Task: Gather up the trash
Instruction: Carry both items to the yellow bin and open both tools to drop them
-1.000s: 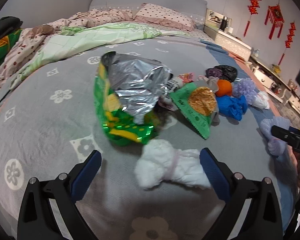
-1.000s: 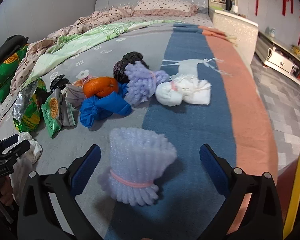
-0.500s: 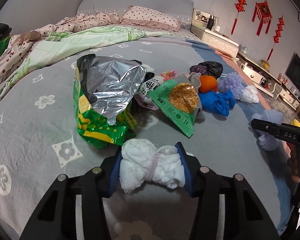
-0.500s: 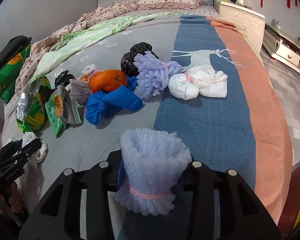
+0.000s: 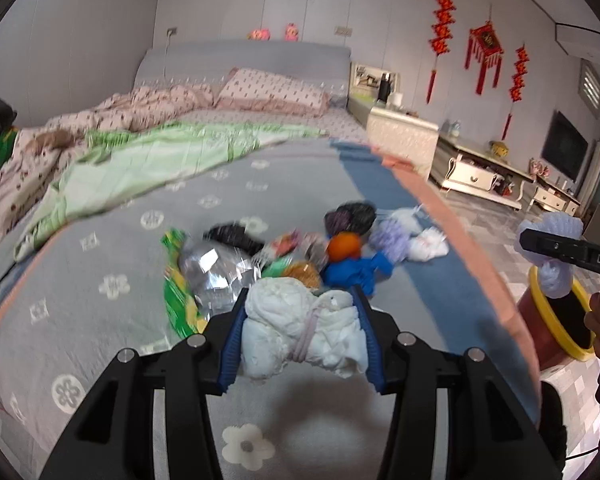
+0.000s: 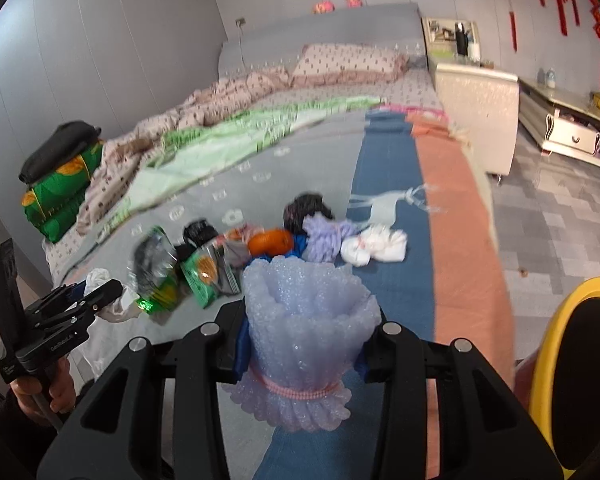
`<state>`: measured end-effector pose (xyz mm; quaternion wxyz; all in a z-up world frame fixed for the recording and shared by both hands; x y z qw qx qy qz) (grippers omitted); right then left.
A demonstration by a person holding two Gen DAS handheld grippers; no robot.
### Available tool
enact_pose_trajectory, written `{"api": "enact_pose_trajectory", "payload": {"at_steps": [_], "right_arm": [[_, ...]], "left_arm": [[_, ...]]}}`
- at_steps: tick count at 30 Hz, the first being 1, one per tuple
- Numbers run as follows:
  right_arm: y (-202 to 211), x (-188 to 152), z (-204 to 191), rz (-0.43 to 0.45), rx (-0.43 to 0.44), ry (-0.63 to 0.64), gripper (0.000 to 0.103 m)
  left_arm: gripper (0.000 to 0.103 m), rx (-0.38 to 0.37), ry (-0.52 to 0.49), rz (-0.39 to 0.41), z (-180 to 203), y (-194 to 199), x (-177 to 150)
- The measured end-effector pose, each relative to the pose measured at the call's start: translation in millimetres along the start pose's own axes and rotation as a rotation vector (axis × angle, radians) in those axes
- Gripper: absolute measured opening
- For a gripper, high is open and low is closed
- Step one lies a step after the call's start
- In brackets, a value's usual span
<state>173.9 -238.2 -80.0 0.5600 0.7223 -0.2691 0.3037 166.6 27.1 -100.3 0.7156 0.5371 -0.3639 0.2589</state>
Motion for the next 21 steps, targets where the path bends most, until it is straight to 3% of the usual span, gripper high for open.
{"api": "enact_pose_trajectory", "payload": {"at_steps": [11, 21], "right_arm": [[142.8, 67.8, 65.7, 0.233, -0.113, -0.077, 0.037], [259.7, 112.1, 153.3, 0.400, -0.257, -0.170, 0.038]], "left_arm": [[0.046, -0.075, -0.148, 0.182, 94.9, 62.4, 96.0], [0.046, -0.219, -0.202, 0.228, 199.6, 60.2, 160.0]]}}
Point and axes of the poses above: each gripper's, at about its wrist camera, not at the fingertips, and y roughly against the way its jaws point, z to its right, x to its top, the point moved 8 cm from there along -y, roughly the way its jaws point, and after that the axes turned 5 degrees about -x, right-handed, at the moved point
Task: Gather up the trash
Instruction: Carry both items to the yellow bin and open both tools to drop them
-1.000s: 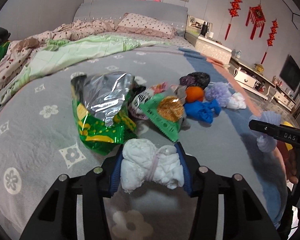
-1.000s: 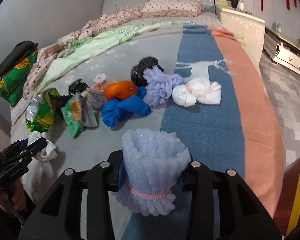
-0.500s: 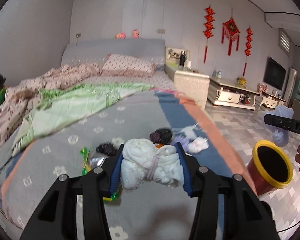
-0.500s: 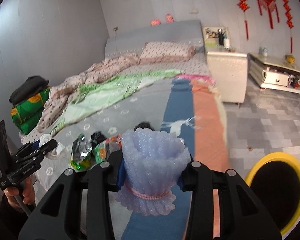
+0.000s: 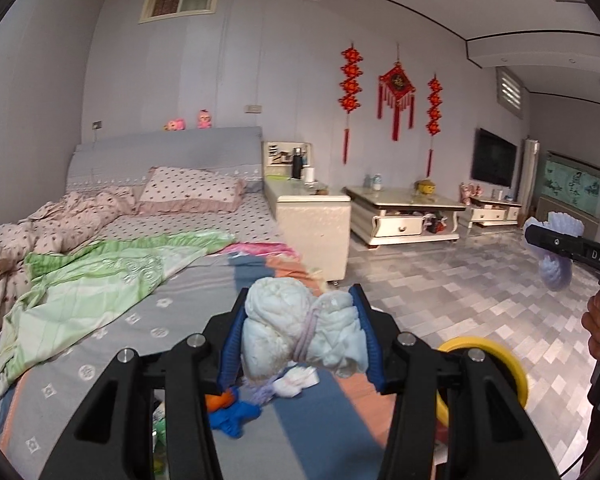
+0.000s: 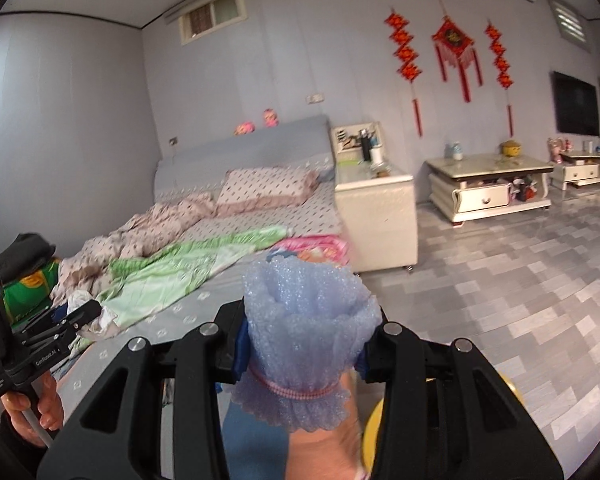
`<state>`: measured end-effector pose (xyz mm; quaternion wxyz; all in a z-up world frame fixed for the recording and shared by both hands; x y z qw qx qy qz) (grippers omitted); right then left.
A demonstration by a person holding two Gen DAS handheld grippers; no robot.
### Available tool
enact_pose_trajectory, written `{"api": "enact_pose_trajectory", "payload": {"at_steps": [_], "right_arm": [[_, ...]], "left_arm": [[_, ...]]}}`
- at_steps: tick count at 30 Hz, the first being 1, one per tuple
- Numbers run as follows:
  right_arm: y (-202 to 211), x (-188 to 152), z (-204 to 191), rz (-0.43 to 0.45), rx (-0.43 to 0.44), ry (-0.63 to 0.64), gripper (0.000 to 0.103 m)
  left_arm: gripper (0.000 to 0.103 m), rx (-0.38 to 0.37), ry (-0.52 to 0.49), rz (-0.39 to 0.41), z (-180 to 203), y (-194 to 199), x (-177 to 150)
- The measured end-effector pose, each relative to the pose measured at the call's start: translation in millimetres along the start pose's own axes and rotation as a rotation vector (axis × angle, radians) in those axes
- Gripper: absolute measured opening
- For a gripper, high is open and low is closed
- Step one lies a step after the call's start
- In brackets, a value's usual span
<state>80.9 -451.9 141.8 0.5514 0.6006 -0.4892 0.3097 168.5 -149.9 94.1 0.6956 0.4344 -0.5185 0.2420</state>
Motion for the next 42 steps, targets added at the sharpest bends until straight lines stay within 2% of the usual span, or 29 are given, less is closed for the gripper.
{"api": "enact_pose_trajectory", "payload": {"at_steps": [6, 9, 14, 20, 24, 30, 34, 38, 42], "right_arm": [[29.4, 36.3, 70.0, 0.059, -0.108, -0.034, 0.038], [33.7, 42.5, 103.3, 0.065, -0.164, -0.045, 0.038], [26.3, 32.4, 155.3, 0.039, -0.231, -0.077, 0.038], [-8.0, -6.1, 204.7, -0.046, -0.310, -0.105, 0.039], [-44.0, -53.9, 220.7, -0.134, -0.340, -0.135, 0.039], [-89.3, -121.5, 244.3, -0.268, -0.375, -0.196, 0.039], [-102.9, -157.0, 247.5, -0.315, -0.386, -0.213, 0.040], [-112.8, -172.2, 254.3, -0.339, -0.391, -0.222, 0.042], [-116.7, -175.2, 256.0, -0.336, -0.399, -0.221, 0.044]], "left_arm": [[0.046, -0.090, -0.044, -0.001, 64.0, -32.3, 27.4], [0.046, -0.138, -0.061, -0.017, 95.6, -51.7, 30.7], [0.046, -0.213, -0.062, -0.062, 137.8, -92.9, 24.3], [0.046, -0.287, -0.087, -0.154, 184.7, -150.6, -12.7], [0.047, -0.318, -0.103, -0.237, 208.4, -187.4, -48.6], [0.047, -0.363, -0.082, -0.361, 224.2, -226.0, -105.8], [0.047, -0.388, -0.089, -0.414, 234.0, -237.8, -136.1], [0.047, -0.401, -0.092, -0.445, 240.3, -247.0, -154.2], [0.050, -0.412, -0.065, -0.452, 243.7, -248.5, -154.9]]}}
Point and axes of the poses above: each gripper's, at about its wrist camera, not at the fingertips, and y roughly against the way its jaws point, z to its right, x to its top, the point moved 8 cm from there along -y, roughly the way its jaws point, and after that the axes turned 5 degrees about -x, right-handed, at the moved point
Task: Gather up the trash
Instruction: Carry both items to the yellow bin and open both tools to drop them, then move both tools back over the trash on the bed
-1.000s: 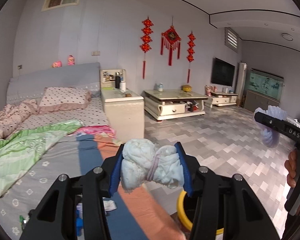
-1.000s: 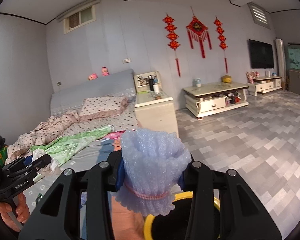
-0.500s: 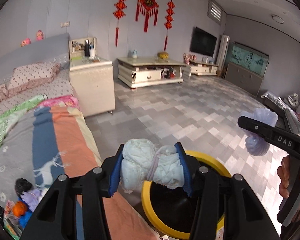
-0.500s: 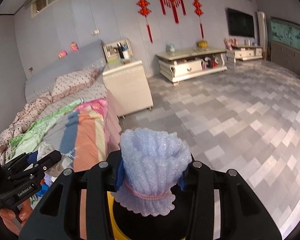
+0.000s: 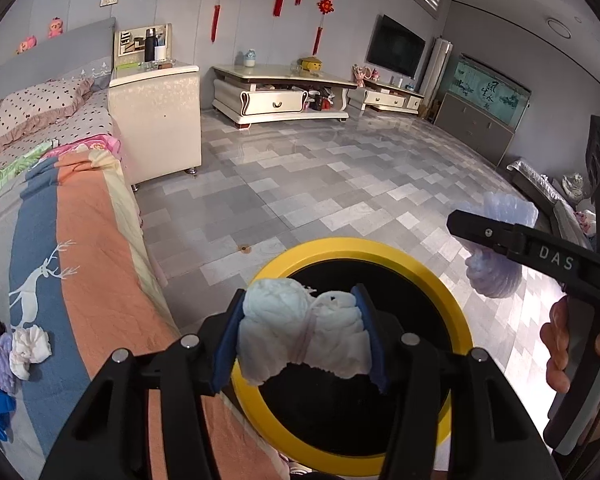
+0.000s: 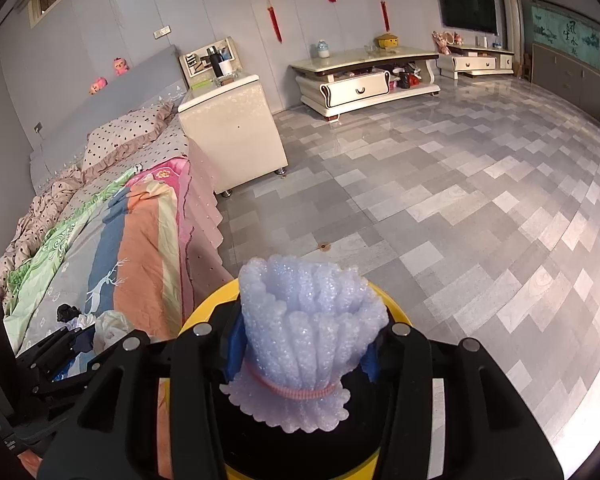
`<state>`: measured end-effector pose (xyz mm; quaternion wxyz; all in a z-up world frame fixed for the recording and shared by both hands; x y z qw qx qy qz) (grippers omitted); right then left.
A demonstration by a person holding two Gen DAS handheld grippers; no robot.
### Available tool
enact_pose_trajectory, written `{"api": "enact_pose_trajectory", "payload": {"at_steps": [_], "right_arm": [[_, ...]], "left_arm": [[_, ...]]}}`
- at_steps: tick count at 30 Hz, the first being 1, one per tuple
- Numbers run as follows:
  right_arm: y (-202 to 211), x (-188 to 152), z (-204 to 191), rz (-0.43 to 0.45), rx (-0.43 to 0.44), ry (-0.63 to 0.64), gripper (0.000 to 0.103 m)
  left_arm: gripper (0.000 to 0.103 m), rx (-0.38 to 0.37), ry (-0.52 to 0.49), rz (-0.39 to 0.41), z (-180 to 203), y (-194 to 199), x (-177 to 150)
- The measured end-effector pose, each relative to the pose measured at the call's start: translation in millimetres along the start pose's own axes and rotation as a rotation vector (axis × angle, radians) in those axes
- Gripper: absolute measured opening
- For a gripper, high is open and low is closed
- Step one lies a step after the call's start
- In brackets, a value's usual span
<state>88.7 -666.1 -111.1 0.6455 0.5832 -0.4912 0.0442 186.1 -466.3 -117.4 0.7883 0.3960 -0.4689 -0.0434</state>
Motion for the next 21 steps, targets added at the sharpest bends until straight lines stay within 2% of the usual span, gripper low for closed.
{"api": "enact_pose_trajectory", "payload": {"at_steps": [4, 8, 17, 21], "right_arm": [[6.6, 3.7, 4.6, 0.009, -0.009, -0.008, 0.050], [12.7, 6.4, 7.7, 0.014, -0.016, -0.018, 0.063], [32.3, 7.8, 7.0, 0.030, -0.026, -0.014, 0.068], [42.1, 6.0, -7.4, 0.055, -0.018, 0.023, 0.072]], "left_arm": [[0.056, 0.004, 0.003, 0.005, -0.9, 1.9, 1.5], [0.066, 0.014, 0.020, 0.012, -6.9, 4.9, 0.9], [0.083, 0.044, 0.055, 0.051, -25.1, 31.2, 0.6], [0.089, 0.092, 0.056, 0.096, -40.5, 58.4, 0.5]]}}
Point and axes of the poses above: each gripper's, at about its wrist camera, not at the fingertips, and y roughly against the way its jaws point, z to its right, x to its top, the point moved 8 cm from there along -y, roughly the way its jaws point, and after that the axes turned 5 degrees about -x, right-handed, at the moved point
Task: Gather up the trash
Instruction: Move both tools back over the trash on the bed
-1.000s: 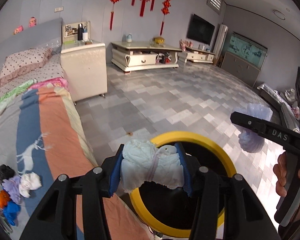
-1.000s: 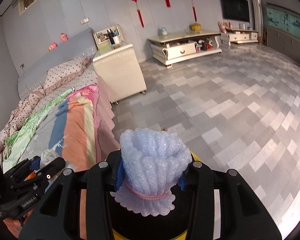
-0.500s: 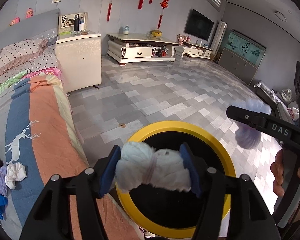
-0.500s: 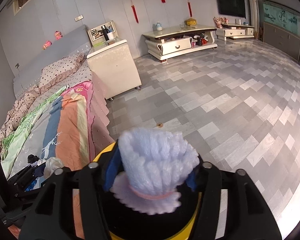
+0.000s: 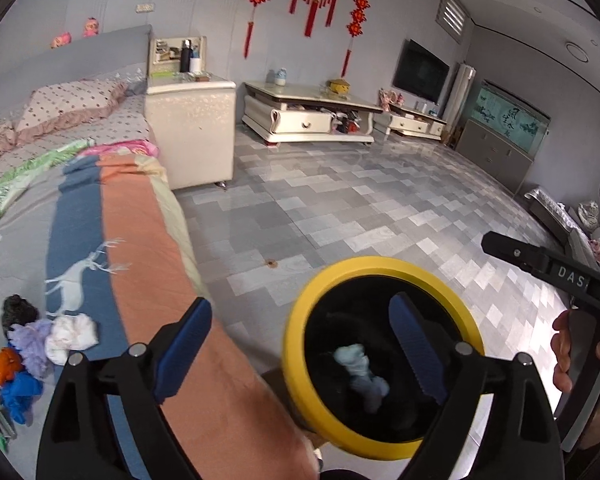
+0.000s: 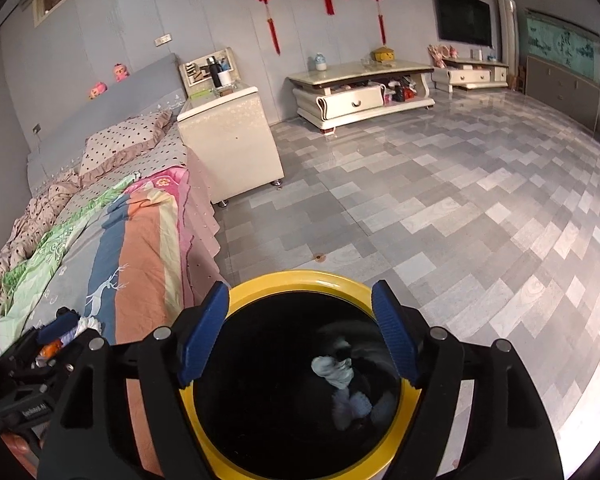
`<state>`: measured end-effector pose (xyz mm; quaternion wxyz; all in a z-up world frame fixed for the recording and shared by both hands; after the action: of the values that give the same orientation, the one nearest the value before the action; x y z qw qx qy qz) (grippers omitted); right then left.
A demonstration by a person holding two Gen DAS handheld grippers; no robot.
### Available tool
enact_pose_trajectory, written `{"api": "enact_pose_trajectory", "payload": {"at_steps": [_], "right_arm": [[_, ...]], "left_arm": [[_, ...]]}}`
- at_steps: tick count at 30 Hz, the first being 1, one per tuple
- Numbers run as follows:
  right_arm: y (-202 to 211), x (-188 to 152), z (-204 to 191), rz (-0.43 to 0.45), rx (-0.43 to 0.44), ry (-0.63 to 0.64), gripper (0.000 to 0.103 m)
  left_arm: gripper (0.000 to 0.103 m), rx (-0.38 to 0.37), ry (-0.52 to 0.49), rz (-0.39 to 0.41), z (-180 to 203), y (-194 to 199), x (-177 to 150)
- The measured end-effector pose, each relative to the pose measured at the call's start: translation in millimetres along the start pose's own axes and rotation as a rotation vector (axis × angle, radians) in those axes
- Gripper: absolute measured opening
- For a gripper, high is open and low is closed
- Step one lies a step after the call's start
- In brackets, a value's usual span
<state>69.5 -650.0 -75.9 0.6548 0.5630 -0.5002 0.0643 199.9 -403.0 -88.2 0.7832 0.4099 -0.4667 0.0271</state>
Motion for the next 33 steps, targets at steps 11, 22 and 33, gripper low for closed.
{"api": "enact_pose_trajectory", "payload": {"at_steps": [11, 22, 33], "right_arm": [[38.8, 3.9, -84.4, 0.084, 0.104, 0.130, 0.083], [67.3, 0.6, -202.0, 0.129, 0.243, 0.245, 0.087], [56.4, -15.3, -299.4, 0.101, 0.336, 0.302, 0.090]], "left_arm": [[0.095, 0.160, 0.044, 0.110, -78.2, 92.5, 4.7], [0.095, 0.334, 0.116, 0.169, -169.4, 189.2, -13.1], [0.095, 0.496, 0.240, 0.174, -260.0, 261.5, -60.5]]}}
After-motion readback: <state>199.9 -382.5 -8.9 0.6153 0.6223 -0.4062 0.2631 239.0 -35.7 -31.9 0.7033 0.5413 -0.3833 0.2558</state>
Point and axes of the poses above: each gripper's, at about its wrist camera, not at the fingertips, and y roughly against the way its jaws point, z to its right, x to its top, the point moved 8 cm from there along -y, roughly the way its jaws point, and after that the axes turned 5 degrees about -x, right-handed, at the moved point
